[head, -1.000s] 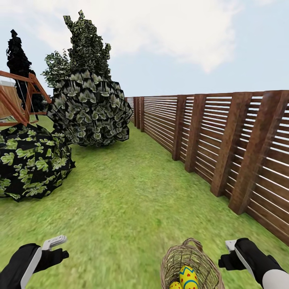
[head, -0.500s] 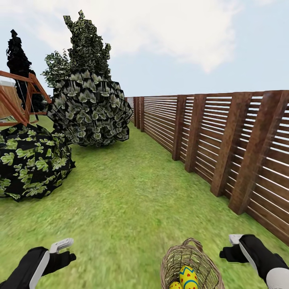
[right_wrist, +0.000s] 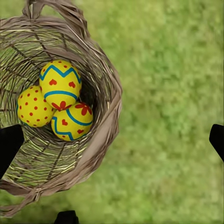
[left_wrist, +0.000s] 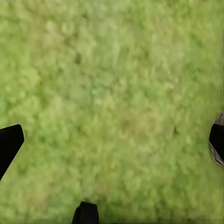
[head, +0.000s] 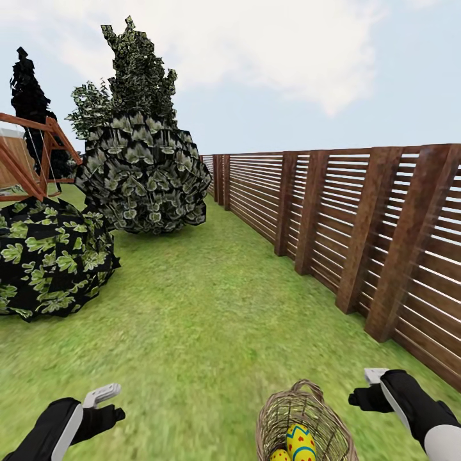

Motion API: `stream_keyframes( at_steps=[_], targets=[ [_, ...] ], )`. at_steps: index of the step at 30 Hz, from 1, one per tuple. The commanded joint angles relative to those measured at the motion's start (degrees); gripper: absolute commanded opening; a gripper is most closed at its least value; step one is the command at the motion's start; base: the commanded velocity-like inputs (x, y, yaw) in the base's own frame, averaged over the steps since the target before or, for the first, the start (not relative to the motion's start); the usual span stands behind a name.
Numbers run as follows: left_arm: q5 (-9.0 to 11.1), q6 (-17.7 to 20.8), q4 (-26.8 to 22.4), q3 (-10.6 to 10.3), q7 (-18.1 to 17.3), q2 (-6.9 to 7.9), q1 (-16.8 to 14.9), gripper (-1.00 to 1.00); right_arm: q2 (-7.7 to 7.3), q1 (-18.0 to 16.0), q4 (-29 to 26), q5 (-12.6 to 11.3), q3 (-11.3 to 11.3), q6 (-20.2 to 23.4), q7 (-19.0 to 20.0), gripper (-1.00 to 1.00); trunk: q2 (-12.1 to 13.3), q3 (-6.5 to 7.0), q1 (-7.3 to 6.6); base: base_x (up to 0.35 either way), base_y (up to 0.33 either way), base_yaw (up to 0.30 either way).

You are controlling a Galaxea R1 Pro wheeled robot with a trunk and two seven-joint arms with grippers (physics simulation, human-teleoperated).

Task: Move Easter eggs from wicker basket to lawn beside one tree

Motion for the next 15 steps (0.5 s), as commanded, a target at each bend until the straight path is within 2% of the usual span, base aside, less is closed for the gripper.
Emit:
stream_keyframes(
  at_steps=[1,11,15],
  targets=[
    [0.04,0.27,-0.04,0.13,-0.19,-0.04,-0.03,1.00,0.06,-0.02,-0.08,0.27,-0.10,0.26,0.30,1.00,-0.04,-0.07,0.00,0.000,0.000,0.000],
    [0.11,-0.33,-0.03,0.20,-0.17,-0.10,-0.03,1.00,0.56,-0.02,-0.06,0.37,-0.01,0.27,0.23,1.00,-0.04,-0.07,0.00,0.000,0.000,0.000],
    [0.12,-0.34,-0.03,0.20,-0.15,-0.10,-0.03,1.00,0.60,-0.02,-0.04,0.35,0.00,0.27,0.22,1.00,-1.64,-0.79,0.88,0.000,0.000,0.000]
  ],
)
